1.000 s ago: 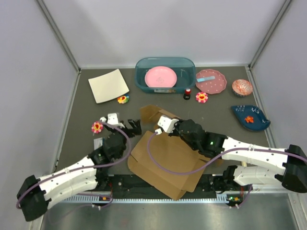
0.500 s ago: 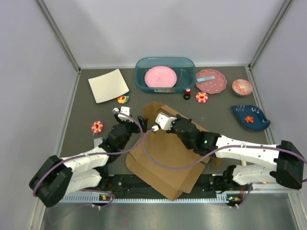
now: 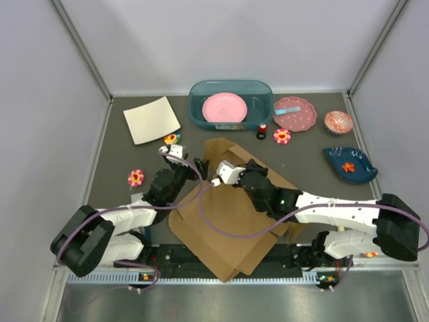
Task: Fold the paper box
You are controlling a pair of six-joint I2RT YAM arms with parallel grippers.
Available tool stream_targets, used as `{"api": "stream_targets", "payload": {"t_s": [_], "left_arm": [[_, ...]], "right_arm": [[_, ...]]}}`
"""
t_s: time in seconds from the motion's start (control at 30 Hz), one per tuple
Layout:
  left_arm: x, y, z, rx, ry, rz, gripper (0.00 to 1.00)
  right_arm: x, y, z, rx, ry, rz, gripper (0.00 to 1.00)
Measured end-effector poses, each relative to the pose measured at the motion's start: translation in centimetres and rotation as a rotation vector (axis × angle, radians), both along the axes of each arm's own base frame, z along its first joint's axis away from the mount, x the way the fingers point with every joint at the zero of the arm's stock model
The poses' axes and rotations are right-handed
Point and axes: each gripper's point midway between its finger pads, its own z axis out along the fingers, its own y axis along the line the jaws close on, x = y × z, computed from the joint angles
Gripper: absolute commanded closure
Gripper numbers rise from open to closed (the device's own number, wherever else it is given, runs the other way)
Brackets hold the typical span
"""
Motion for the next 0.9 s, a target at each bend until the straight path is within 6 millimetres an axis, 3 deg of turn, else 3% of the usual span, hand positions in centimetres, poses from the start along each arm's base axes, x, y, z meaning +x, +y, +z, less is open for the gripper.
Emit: {"api": "stream_targets", "payload": {"t_s": [0.37, 0.47, 0.73, 0.9], "left_arm": [[0.7, -1.4, 1.1, 0.029, -0.062, -0.081, 0.01], [0.9, -1.9, 1.2, 0.045, -0.071, -0.103, 0.09], [1.0, -2.1, 0.6, 0.077, -0.070, -0.124, 0.48], [1.1, -2.0, 0.7, 0.082, -0.074, -0.121, 0.58]], "right_arm": [[-0.8, 0.4, 0.2, -0.022, -0.030, 0.048, 1.00], [-1.1, 0.7, 0.1, -0.038, -0.043, 0.062, 1.00], [-1.1, 0.9, 0.1, -0.067, -0.068, 0.065, 1.00], [-1.1, 0.8, 0.2, -0.074, -0.073, 0.065, 1.00]]}}
